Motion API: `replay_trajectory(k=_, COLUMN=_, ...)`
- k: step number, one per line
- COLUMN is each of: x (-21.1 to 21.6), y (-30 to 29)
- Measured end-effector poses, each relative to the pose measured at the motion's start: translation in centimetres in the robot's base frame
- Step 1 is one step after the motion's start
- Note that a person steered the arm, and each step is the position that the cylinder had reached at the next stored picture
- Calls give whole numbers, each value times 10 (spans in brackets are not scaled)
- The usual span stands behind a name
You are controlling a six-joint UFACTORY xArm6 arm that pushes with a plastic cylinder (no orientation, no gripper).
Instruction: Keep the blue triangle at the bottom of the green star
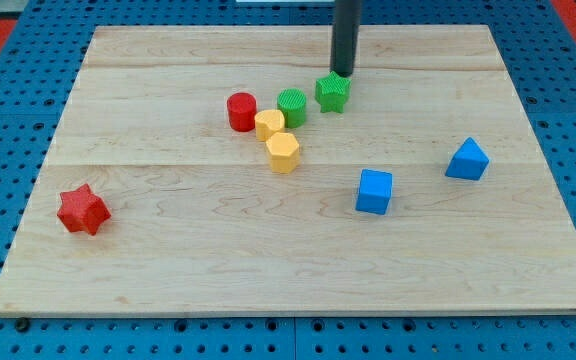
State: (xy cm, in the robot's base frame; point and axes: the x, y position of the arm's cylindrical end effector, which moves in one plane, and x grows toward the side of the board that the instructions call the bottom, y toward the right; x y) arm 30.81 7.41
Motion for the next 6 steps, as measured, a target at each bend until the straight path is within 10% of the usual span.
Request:
replay_trajectory(k=2, x=62, y=5)
replay_trajectory(k=4, x=58, y=176)
replay_trajectory(k=6, x=161, y=157)
